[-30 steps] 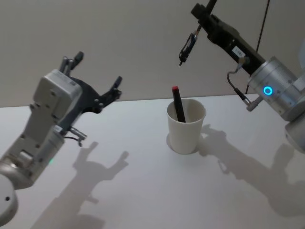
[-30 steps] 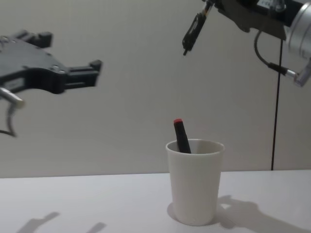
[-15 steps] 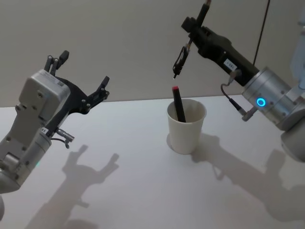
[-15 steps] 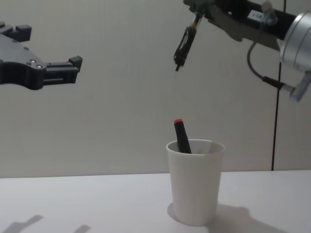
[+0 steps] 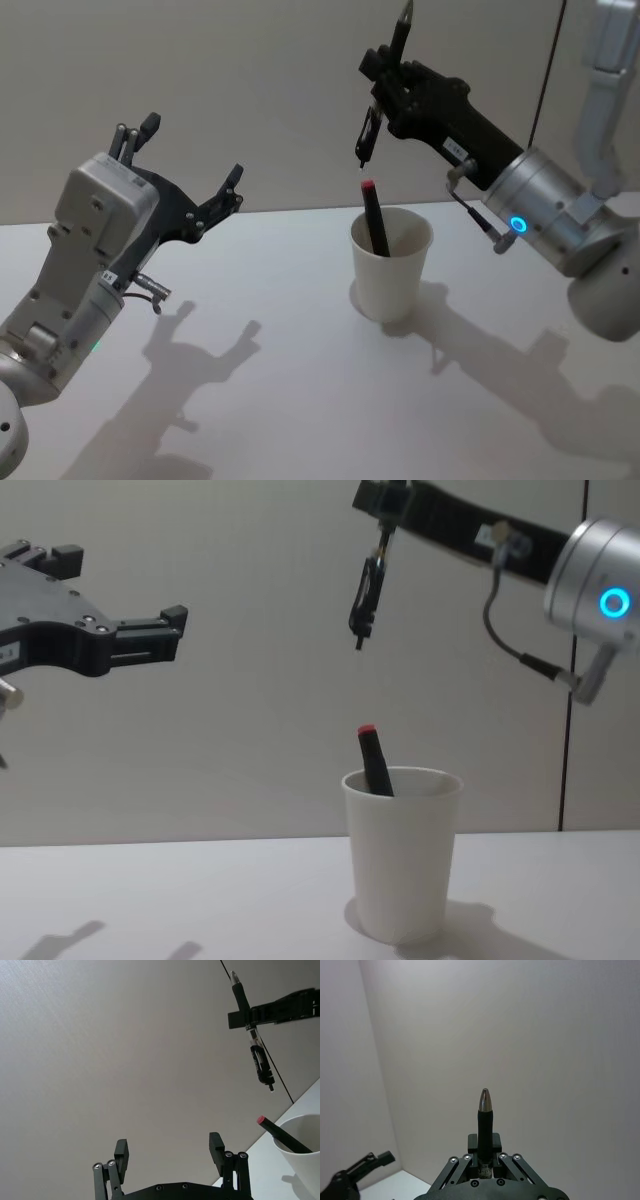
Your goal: Place the pen into the pen holder.
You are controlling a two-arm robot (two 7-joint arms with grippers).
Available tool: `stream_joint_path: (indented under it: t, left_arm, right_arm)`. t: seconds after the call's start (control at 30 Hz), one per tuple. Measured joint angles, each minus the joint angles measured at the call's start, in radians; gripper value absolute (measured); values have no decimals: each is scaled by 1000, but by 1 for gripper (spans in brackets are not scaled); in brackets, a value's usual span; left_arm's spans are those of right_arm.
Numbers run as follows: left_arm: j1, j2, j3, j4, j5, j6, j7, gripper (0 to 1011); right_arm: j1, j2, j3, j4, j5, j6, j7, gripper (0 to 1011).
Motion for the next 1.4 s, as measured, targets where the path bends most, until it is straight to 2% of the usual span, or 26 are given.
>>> stream_joint_path:
  t: [0.1,0.23,0.37,0.53,0.8,1.33,1.4]
  left_arm:
    - [-1,-3,1,2,0,-2,-1,1001]
    - [-2,-7,2,6,1,-5,-4,1001]
    - [-3,-11,4,8,1,-7,-5,1001]
    - [-4,-13,4,10,2,-8,-6,1001]
    - [-4,-15,5,12,2,-10,-7,1001]
    - [-5,-16,5,14,2,-11,-8,1001]
    - [-5,-17,5,14,2,-11,-8,1001]
  right_arm:
    - [5,-4,-5,13,-43,-20,-14,131]
    - [13,-12,-16,48,-127,-57,-49,131]
    - [17,-19,-23,77,-179,-80,-75,131]
    - [17,-25,-33,112,-223,-93,-98,131]
    - [9,-29,-43,143,-245,-98,-108,131]
    - [-10,-33,-60,151,-237,-63,-104,131]
    - [-13,-33,-62,151,-236,-58,-104,160]
